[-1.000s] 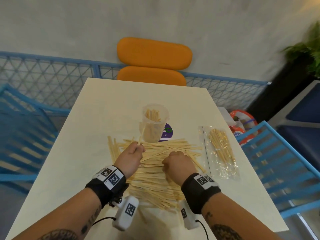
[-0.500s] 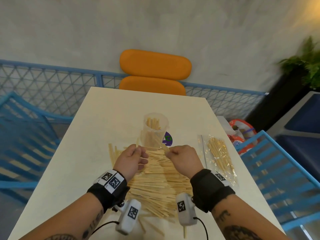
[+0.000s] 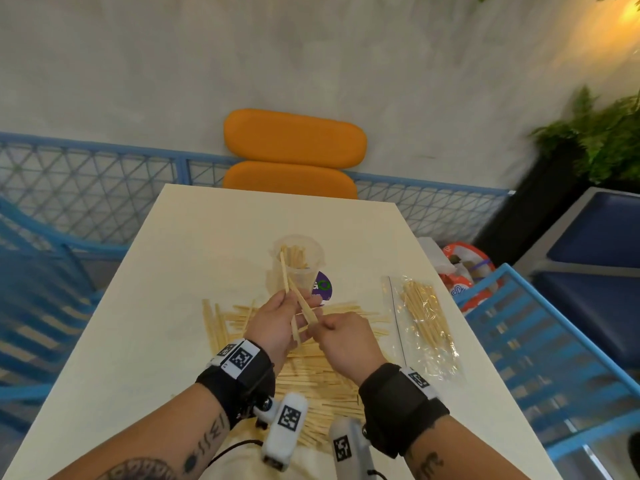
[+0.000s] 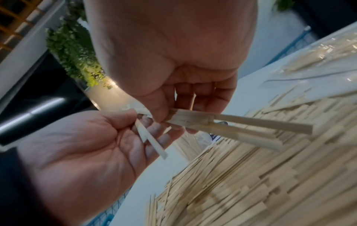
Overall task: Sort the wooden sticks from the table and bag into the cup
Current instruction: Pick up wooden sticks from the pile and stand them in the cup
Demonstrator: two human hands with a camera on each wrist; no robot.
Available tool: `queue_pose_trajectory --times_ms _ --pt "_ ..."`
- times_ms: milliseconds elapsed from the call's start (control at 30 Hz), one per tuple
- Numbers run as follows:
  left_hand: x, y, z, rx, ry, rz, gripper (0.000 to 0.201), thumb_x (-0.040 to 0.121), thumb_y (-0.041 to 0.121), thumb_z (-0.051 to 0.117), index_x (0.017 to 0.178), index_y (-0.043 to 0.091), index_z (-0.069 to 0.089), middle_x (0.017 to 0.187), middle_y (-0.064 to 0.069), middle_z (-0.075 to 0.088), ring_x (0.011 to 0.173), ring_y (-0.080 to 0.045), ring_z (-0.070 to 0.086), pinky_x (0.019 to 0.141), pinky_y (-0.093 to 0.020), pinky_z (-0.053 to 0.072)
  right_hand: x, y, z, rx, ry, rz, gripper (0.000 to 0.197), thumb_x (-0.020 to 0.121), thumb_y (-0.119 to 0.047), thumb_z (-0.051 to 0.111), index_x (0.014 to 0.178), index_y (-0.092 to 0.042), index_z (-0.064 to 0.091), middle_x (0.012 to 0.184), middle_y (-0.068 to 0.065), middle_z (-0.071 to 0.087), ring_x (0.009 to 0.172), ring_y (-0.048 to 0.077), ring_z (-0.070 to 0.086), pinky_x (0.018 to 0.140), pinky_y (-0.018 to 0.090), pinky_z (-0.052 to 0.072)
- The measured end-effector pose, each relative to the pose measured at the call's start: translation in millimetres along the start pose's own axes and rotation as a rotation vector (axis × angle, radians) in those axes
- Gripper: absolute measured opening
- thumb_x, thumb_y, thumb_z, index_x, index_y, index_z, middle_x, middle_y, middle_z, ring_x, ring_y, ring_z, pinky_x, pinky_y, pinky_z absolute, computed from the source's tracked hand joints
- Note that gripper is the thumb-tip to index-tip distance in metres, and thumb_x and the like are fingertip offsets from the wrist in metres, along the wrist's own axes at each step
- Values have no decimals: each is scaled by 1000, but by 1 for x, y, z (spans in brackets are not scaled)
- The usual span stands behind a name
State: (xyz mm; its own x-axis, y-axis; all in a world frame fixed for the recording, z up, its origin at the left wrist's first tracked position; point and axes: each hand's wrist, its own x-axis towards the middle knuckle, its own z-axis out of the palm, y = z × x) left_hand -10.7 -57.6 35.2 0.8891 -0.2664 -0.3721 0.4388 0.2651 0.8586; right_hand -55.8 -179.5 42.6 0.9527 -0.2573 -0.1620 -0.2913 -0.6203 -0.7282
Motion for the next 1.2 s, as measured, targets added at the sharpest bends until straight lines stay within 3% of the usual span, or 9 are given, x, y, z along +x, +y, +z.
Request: queue_pose_trajectory --times_ms 100,233,333,500,600,733,967,1100,1200 --pt "-2 -4 3 79 -41 31 28 109 22 37 110 13 63 104 -4 77 100 -22 72 90 -45 54 1 0 0 19 -19 -5 30 90 -27 62 64 -15 70 59 4 62 55 10 51 61 35 46" --pt "1 -7 4 259 -40 116 25 107 22 40 104 18 65 99 2 77 72 -2 66 61 -18 46 4 -5 2 -28 -45 -105 33 92 -24 64 59 -24 68 71 -9 68 71 0 61 71 29 51" --pt "7 -6 -1 291 -32 167 32 106 24 42 92 31 69 96 0 77 84 -16 66 74 -31 50 7 -7 3 102 -39 -92 26 86 -19 71 60 -19 70 103 -12 75 100 -5 65 84 24 52" --pt "8 5 2 -19 -5 161 26 109 15 36 96 12 58 74 0 70 102 -22 70 90 -44 54 5 -17 10 388 93 -1 6 77 -15 82 77 -13 76 81 -4 77 69 0 66 64 19 52" --pt "8 16 3 -187 26 158 26 109 9 32 95 11 54 67 -1 54 85 -20 70 73 -38 57 7 -18 9 550 46 23 22 76 -3 82 95 -8 72 86 2 77 79 9 72 70 17 55" --pt "15 28 -7 -373 102 194 29 108 4 32 89 12 52 64 0 46 50 -13 50 72 -35 53 6 -13 8 444 -41 6 26 83 -8 78 106 -14 66 96 -1 76 88 8 72 78 19 56" --pt "13 20 -17 198 -50 260 25 109 18 34 102 14 58 67 3 46 52 -10 34 52 -25 32 18 -27 -20 379 176 -171 28 102 -27 53 130 -25 53 122 -12 62 105 1 61 94 27 53" --pt "9 9 -15 404 -261 257 26 98 33 45 106 11 57 69 5 44 54 -9 34 54 -25 29 31 -60 -54 293 238 -333 54 104 -34 46 153 -22 28 148 -13 40 123 1 49 88 2 38" --pt "1 13 -6 465 -342 281 40 88 38 44 105 4 54 66 10 45 55 -8 34 53 -25 30 37 -76 -64 106 208 -375 51 107 -33 40 154 -17 32 149 -5 45 124 6 50 99 17 40"
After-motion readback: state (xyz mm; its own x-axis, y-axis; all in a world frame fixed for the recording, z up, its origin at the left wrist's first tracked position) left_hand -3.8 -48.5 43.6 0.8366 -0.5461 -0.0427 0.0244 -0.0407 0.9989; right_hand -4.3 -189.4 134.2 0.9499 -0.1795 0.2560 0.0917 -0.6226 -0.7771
